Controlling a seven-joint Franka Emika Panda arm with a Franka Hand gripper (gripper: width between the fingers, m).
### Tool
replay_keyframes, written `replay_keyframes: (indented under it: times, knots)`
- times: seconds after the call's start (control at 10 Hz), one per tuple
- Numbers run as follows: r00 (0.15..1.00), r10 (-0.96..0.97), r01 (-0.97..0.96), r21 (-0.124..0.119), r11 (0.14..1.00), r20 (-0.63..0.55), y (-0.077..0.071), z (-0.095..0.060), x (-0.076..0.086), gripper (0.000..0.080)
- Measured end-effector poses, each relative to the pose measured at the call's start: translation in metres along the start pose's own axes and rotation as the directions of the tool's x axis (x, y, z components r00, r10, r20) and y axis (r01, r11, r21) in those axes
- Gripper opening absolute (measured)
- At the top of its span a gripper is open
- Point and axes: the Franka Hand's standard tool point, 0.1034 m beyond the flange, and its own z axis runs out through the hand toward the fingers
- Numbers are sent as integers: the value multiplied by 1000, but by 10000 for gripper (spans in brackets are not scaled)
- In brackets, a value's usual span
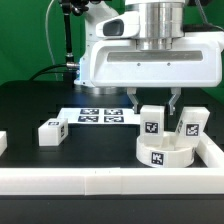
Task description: Assemble stool
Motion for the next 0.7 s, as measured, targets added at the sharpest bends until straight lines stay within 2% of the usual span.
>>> replay_keyframes:
  times: [0.2,0.4,0.7]
  knots:
    - [967,256,-256,12,966,8,-2,0,-1,338]
    - [905,424,-424,24,905,21,-9,1,-5,338]
    - [727,684,-686,32,727,50,-20,1,-9,338]
